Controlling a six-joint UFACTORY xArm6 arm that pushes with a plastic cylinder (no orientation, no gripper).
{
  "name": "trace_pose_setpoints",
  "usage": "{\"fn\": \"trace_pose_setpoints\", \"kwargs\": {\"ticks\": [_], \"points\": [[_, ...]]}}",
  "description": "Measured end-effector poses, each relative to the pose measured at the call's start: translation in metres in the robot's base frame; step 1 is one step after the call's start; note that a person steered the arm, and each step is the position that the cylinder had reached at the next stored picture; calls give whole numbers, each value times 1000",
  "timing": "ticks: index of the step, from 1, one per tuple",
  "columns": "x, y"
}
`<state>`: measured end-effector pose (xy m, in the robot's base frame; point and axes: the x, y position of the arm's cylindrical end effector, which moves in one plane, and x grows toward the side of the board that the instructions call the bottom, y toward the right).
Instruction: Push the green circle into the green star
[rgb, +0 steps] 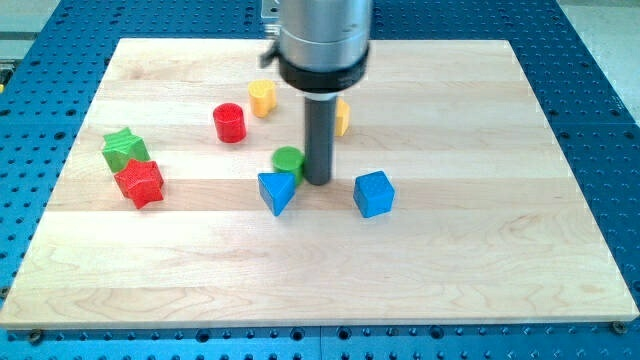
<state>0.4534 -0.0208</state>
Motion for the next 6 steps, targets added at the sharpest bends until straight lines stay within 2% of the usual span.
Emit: {"fn": "trace_pose_setpoints", "kwargs": {"ticks": [1, 3, 4, 6], "points": [[0, -48], [2, -97], [5, -87], [5, -141]]}}
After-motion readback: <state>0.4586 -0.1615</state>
